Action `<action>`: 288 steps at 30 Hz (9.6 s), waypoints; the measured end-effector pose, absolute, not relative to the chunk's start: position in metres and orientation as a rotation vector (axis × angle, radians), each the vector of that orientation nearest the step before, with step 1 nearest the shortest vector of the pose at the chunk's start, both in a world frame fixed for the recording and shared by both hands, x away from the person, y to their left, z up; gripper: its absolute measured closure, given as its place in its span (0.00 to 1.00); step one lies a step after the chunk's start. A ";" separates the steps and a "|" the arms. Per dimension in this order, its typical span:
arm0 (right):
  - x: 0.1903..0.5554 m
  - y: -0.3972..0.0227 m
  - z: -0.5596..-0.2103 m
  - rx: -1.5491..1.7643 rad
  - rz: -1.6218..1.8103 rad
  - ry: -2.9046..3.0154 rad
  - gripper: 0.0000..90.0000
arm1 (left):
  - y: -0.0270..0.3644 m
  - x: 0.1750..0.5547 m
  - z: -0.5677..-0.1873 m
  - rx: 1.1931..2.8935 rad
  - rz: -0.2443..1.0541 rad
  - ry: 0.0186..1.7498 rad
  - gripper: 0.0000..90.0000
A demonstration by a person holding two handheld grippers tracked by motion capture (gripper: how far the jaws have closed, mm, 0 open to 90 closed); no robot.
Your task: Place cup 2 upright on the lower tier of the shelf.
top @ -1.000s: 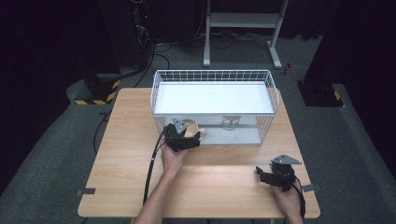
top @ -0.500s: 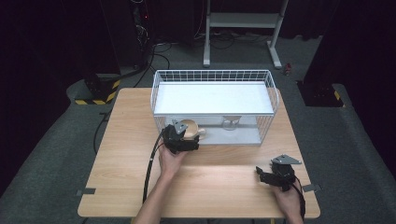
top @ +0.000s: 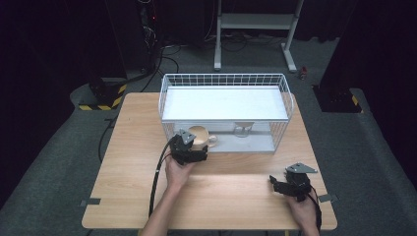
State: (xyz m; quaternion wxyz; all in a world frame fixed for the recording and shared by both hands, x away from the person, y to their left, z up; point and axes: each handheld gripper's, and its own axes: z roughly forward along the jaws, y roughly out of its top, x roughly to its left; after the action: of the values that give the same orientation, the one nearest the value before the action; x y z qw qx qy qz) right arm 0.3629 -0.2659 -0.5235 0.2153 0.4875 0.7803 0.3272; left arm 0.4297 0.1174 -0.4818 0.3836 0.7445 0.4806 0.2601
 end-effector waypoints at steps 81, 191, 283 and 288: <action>0.363 -0.266 -0.524 1.347 0.908 2.163 0.28 | 0.114 0.465 -0.502 1.938 0.649 1.351 0.62; 0.363 -0.266 -0.524 1.346 0.907 2.163 0.27 | 0.157 0.379 -0.459 1.778 0.558 1.224 0.40; 0.363 -0.266 -0.524 1.342 0.907 2.168 0.27 | 0.179 0.338 -0.522 1.868 0.602 1.371 0.34; 0.363 -0.266 -0.524 1.342 0.907 2.168 0.27 | 0.178 0.340 -0.526 1.883 0.635 1.388 0.34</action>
State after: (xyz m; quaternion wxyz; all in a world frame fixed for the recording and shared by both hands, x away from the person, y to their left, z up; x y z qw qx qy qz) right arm 0.3628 -0.2660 -0.5235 0.2160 0.4841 0.7822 0.3273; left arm 0.3396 0.1784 -0.5258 0.3513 0.7273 0.5361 0.2455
